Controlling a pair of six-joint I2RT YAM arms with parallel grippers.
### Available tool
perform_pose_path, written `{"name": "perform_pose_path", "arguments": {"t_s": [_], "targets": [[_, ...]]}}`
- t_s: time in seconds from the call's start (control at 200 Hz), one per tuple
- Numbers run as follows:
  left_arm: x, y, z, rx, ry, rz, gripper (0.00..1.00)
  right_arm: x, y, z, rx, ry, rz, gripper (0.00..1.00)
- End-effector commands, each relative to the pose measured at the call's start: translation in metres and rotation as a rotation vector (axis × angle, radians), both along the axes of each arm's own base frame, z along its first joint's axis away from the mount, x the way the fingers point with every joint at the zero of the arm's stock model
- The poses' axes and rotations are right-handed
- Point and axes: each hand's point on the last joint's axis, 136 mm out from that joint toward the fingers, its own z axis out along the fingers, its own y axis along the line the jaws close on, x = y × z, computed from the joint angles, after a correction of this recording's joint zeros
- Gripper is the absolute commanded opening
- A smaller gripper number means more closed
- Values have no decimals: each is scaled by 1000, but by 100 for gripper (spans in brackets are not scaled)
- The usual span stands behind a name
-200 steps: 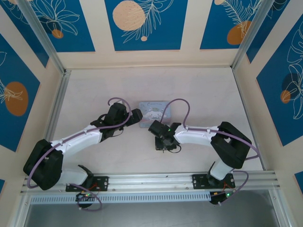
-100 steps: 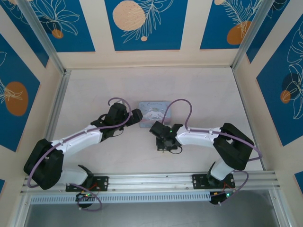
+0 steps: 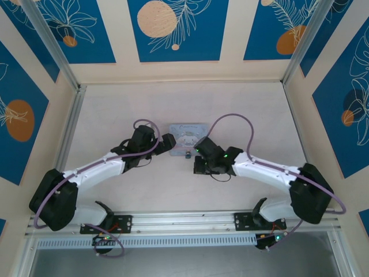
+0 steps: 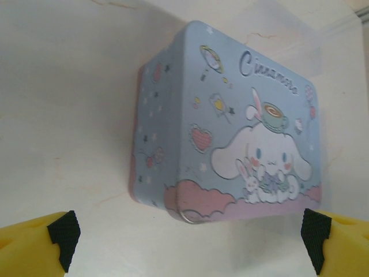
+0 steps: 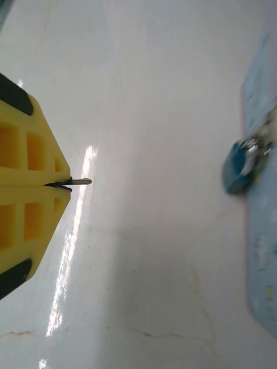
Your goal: Unlock a padlock with a key
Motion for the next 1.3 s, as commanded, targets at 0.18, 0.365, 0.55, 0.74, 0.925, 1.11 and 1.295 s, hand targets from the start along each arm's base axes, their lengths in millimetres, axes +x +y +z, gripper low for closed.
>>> {"name": "perform_pose_path", "arguments": {"t_s": [0.18, 0.365, 0.55, 0.74, 0.925, 1.11, 1.295], "targets": [[1, -37, 51, -368, -42, -46, 100, 43, -6, 74, 325, -58, -182, 0], [5, -50, 63, -433, -81, -86, 96, 84, -8, 97, 438, -50, -349, 0], [5, -64, 67, -478, -121, -138, 86, 114, -1, 100, 556, 4, -483, 0], [8, -76, 66, -522, -136, -135, 74, 127, 6, 92, 637, 58, -566, 0], [16, -81, 60, -559, -132, -94, 74, 128, 10, 92, 669, 69, -562, 0], [23, -81, 56, -627, -117, -17, 79, 125, 13, 90, 692, 74, -543, 0], [24, -72, 55, -586, -112, 25, 86, 120, 13, 70, 687, 99, -556, 0]]}}
